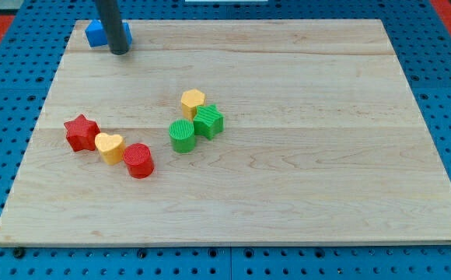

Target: Move your arm to the left of the yellow hexagon

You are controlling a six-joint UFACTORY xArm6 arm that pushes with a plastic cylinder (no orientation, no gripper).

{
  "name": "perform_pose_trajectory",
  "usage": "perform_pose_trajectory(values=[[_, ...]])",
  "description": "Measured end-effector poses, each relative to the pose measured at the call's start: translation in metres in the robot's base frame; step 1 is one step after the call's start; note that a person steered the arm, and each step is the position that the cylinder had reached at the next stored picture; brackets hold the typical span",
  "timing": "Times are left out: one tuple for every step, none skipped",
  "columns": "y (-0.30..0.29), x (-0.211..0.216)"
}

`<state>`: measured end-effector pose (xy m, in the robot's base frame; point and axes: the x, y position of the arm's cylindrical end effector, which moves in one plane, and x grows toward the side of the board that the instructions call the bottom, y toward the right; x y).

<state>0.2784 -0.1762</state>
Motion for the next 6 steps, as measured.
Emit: perform_pose_trajectory(values=[[0.032, 0.033], [0.054, 0.075], [0.058, 0.11], [0.058, 0.117], [0.058, 0.117], [0.059, 0.118]])
